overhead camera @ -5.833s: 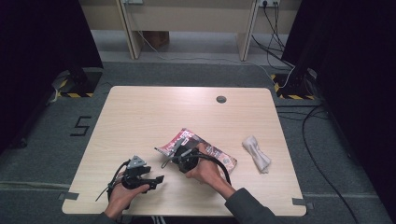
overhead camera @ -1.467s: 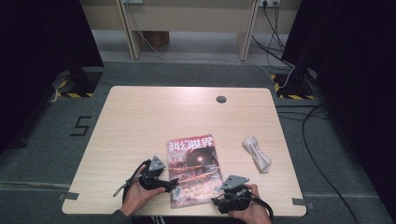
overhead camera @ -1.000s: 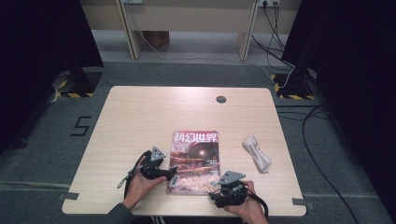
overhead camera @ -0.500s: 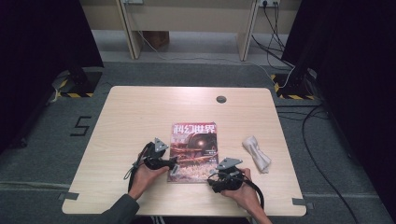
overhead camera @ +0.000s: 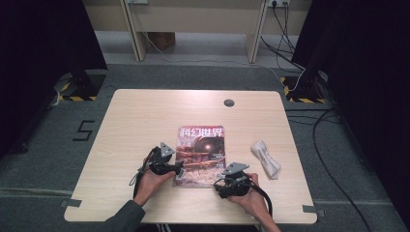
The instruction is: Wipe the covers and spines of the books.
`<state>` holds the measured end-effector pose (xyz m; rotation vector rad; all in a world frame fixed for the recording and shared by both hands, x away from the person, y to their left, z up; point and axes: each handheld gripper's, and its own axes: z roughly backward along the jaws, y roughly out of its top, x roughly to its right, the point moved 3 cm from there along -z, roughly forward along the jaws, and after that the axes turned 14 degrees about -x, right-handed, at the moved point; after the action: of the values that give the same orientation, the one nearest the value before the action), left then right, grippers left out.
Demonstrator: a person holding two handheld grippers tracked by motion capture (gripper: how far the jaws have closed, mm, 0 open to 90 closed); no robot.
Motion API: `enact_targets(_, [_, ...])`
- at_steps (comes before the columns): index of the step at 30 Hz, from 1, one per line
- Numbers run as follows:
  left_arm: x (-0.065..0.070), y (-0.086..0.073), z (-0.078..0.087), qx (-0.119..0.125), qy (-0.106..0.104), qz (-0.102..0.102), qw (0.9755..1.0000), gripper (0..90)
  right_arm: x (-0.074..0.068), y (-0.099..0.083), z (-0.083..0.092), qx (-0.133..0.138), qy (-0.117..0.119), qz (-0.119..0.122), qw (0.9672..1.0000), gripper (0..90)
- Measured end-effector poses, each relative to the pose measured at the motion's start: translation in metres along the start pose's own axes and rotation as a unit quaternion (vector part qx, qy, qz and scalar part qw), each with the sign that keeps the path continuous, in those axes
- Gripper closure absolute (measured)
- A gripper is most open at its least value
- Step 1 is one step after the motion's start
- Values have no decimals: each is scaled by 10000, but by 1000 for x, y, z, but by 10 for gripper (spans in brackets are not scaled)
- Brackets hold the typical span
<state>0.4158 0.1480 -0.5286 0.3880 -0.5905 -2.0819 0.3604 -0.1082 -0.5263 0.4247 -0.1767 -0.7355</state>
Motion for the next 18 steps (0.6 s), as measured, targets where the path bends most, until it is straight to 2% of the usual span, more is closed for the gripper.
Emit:
enact_targets(3, [-1, -2, 1, -21, -1, 1, 10000, 308, 0, 2, -2, 15, 53, -39, 10000, 336])
enact_targets(6, [-5, -3, 2, -30, -58, 83, 9999, 305, 0, 5, -3, 37, 67, 14, 10000, 335])
enact_targets(7, [-6, -4, 2, -29, -63, 100, 9999, 305, -1, 5, -3, 24, 75, -40, 10000, 335])
enact_targets(11, [-6, -4, 2, -10, -60, 69, 10000, 301, 0, 6, -2, 57, 118, -34, 9999, 343])
enact_targets(13, [-5, -6, 5, -16, -197, 147, 9997, 266, 1, 5, 1, 103, 216, -104, 9997, 351])
enact_targets(16, [-2, -8, 10, 47, -371, 139, 9992, 247, 4, 3, 7, 211, 194, -142, 9995, 351])
enact_targets(18, [-1, -10, 13, 82, -393, 144, 9991, 217, 8, 1, 10, 264, 164, -200, 9993, 353])
